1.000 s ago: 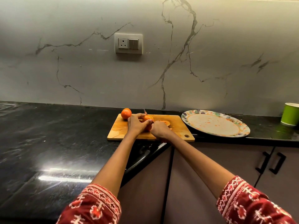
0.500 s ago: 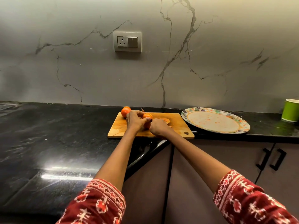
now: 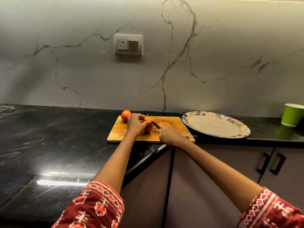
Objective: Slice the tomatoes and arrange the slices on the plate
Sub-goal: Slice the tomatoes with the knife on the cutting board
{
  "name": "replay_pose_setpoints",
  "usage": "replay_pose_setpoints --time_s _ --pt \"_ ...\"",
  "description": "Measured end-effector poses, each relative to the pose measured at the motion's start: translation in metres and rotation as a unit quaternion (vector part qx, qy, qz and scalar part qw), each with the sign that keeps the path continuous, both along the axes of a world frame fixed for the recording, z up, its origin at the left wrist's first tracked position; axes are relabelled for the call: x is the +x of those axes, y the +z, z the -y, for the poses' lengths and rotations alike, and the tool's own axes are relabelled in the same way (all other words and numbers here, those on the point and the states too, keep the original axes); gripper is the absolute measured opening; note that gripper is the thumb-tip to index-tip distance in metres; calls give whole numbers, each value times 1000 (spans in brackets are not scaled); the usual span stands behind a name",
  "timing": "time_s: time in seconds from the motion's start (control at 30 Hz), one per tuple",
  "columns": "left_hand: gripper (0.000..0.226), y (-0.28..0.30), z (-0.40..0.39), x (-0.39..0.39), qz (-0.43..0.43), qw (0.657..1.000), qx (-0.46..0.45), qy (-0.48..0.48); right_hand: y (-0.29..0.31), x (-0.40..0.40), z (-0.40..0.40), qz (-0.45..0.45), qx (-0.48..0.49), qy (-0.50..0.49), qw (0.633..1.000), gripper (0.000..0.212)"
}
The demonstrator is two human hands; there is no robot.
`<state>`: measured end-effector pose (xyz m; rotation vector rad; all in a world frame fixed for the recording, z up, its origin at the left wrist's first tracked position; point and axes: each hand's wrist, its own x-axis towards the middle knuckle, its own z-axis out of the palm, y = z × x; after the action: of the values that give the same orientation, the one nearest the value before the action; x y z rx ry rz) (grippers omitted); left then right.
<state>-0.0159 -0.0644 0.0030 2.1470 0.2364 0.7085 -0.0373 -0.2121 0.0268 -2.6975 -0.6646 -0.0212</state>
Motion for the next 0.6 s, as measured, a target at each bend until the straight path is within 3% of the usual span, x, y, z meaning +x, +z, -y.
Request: replay_pose_setpoints --time_s 0.13,0.37,0.6 --pt "35 2 6 -2 3 1000 7 -5 -1 2 -4 5 -5 -2 1000 26" --pt "35 -2 3 -1 14 1000 10 8 5 5 -11 -86 50 21 995 32" --pt "36 0 5 -1 12 1000 2 7 -11 7 -12 -76 57 9 995 26"
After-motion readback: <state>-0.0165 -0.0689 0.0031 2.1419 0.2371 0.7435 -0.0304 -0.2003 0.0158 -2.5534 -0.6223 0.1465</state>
